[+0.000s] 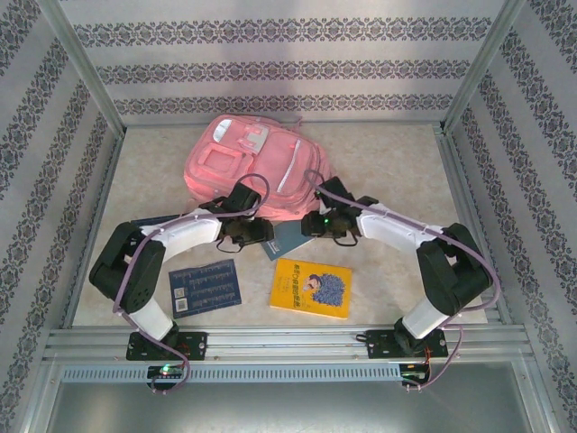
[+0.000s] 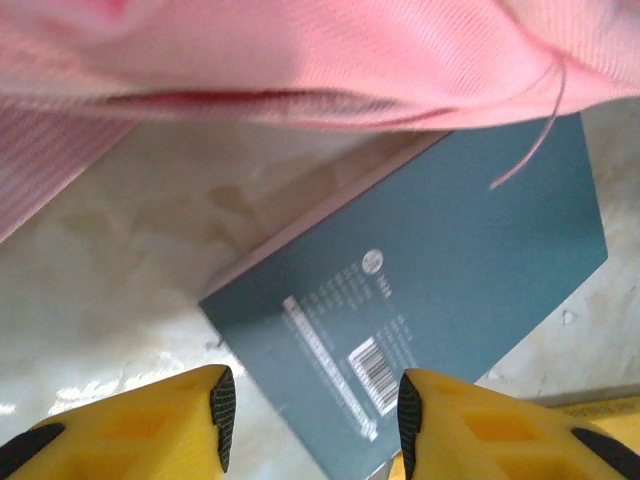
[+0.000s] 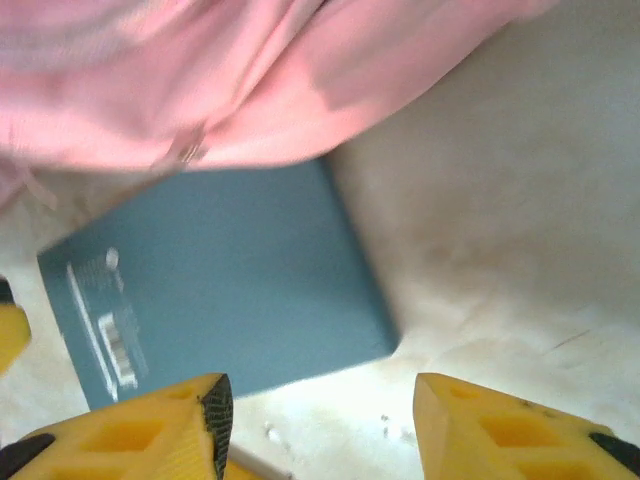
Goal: Pack the student bag
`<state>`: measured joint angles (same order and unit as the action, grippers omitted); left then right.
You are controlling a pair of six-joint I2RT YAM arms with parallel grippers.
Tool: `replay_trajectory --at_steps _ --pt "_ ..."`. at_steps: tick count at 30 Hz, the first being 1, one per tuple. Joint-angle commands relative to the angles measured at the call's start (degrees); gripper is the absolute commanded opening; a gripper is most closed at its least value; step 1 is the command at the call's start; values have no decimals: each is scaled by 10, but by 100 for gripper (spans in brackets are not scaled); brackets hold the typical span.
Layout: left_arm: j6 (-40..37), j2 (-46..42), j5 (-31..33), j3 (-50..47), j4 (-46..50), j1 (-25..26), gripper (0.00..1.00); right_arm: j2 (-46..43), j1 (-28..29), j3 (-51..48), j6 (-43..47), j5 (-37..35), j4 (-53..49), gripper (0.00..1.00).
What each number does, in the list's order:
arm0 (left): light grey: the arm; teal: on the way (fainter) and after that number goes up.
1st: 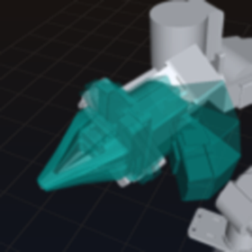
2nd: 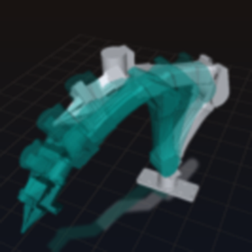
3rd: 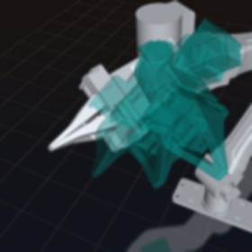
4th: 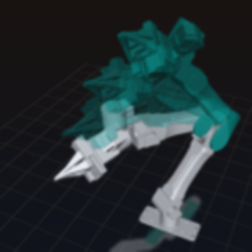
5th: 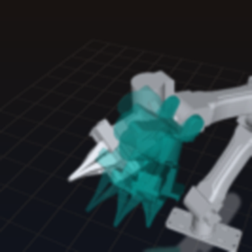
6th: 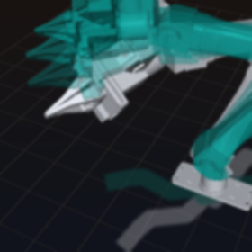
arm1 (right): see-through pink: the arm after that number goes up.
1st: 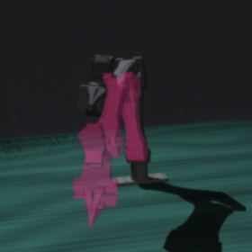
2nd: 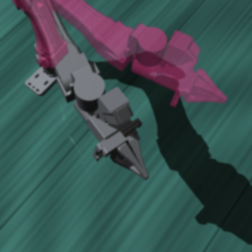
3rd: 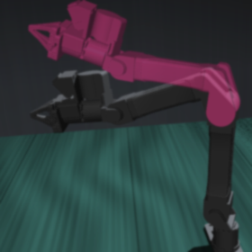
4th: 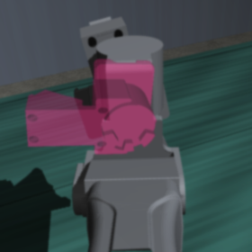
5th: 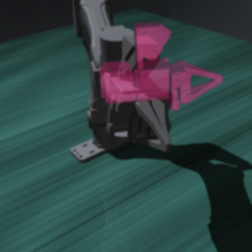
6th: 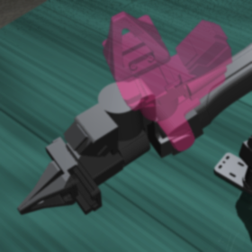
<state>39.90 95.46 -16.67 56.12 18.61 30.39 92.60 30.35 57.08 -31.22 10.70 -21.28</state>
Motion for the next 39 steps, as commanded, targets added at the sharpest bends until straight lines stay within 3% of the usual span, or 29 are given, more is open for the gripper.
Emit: replay_trajectory --at_steps 1,5,13,22,30,39 --pt "-6 17 -5 15 -16 6 47 47 -25 26 31 76 14 60" --pt "-4 22 1 17 -11 7 47 125 -60 54 21 167 44 59" --pt "1 22 -1 -8 -19 6 47 180 -55 71 39 208 54 54" --pt "-22 50 -2 4 -13 6 46 146 -32 43 44 233 55 48" --pt "-26 60 -8 -10 -20 7 45 130 -42 9 -20 347 102 46" --pt "-29 50 -3 -19 -20 6 45 107 -41 3 -64 394 138 45"
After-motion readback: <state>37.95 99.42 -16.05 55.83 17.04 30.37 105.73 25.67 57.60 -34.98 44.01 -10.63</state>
